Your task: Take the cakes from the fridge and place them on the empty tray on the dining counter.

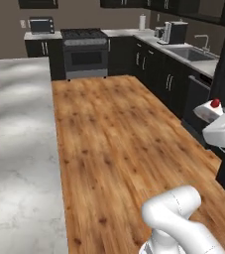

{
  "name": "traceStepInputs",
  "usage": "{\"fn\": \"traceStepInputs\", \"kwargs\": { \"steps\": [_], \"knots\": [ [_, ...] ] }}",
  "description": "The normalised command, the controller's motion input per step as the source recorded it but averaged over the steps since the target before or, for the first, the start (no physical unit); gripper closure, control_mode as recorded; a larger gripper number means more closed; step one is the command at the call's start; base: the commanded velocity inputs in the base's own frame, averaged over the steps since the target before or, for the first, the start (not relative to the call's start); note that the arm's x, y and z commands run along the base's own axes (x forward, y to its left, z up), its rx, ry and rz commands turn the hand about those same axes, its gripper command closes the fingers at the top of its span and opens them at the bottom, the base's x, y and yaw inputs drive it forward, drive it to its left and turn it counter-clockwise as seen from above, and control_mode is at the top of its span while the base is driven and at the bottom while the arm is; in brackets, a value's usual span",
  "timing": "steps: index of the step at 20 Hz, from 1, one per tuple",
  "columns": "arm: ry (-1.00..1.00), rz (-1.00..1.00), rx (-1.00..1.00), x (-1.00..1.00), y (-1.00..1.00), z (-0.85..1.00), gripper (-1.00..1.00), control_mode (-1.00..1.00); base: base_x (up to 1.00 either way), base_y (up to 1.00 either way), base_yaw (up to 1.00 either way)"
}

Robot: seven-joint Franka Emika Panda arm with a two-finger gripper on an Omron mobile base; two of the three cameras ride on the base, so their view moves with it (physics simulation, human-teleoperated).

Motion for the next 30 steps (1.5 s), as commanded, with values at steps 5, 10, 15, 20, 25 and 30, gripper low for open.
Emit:
{"fn": "traceStepInputs", "kwargs": {
  "steps": [5, 10, 15, 20, 25, 30],
  "knots": [
    [0.0, 0.0, 0.0, 0.0, 0.0, 0.0, 1.0, 1.0, -0.79, -0.09, 0.34],
    [0.0, 0.0, 0.0, 0.0, 0.0, 0.0, 1.0, 1.0, -0.81, -0.02, 0.32],
    [0.0, 0.0, 0.0, 0.0, 0.0, 0.0, 1.0, 1.0, -0.8, 0.0, 0.3],
    [0.0, 0.0, 0.0, 0.0, 0.0, 0.0, 1.0, 1.0, -0.71, 0.0, 0.28],
    [0.0, 0.0, 0.0, 0.0, 0.0, 0.0, 1.0, 1.0, -0.66, 0.03, 0.26],
    [0.0, 0.0, 0.0, 0.0, 0.0, 0.0, 1.0, 1.0, -0.19, 0.54, 0.17]
  ]
}}
